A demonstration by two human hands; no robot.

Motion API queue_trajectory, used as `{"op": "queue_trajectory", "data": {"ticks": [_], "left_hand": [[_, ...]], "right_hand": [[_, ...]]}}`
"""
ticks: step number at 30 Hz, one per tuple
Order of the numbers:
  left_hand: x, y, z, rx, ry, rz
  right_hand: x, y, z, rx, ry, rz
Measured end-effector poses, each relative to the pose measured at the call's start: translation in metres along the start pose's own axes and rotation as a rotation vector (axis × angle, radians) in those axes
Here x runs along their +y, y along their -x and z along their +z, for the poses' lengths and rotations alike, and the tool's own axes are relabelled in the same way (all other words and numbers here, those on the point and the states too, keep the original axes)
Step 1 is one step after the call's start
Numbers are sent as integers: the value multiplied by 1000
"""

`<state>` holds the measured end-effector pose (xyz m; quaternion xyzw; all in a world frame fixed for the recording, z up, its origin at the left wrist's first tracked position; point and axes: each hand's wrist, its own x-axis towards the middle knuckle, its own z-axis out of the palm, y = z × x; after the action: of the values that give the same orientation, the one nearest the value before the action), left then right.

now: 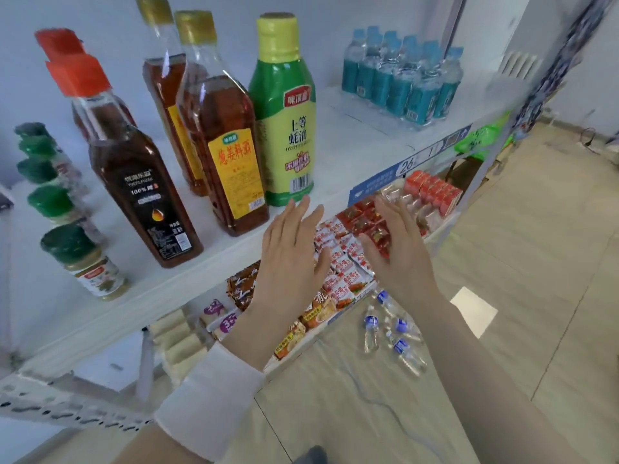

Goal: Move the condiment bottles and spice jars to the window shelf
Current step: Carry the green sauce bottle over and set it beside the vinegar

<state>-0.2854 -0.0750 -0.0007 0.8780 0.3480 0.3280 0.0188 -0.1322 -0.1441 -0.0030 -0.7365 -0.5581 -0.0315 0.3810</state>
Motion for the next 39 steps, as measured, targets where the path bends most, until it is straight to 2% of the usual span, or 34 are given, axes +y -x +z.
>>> {"op": "queue_trajectory", "data": {"ticks": [3, 8, 12, 18, 22, 29, 39], "left_hand": [[-6, -19, 9, 39, 43, -73], [-12, -42, 29, 165, 80, -230], [-8, -56, 53, 252, 44, -375], [11, -72, 80, 402, -10, -628], [17, -85, 91, 468, 79, -737], [6, -101, 93, 475, 267, -943], [7, -108, 100, 546, 189, -1034]], "right_hand": [[3, -38, 5, -60, -150, 52], [7, -113, 12, -258, -569, 109], [10, -173, 22, -376, -744, 10], [11, -228, 42, -639, -857, -176], [6, -239, 59, -765, -920, -232], [-11, -249, 69, -838, -1053, -239], [-14, -242, 77, -751, -1196, -164]]}}
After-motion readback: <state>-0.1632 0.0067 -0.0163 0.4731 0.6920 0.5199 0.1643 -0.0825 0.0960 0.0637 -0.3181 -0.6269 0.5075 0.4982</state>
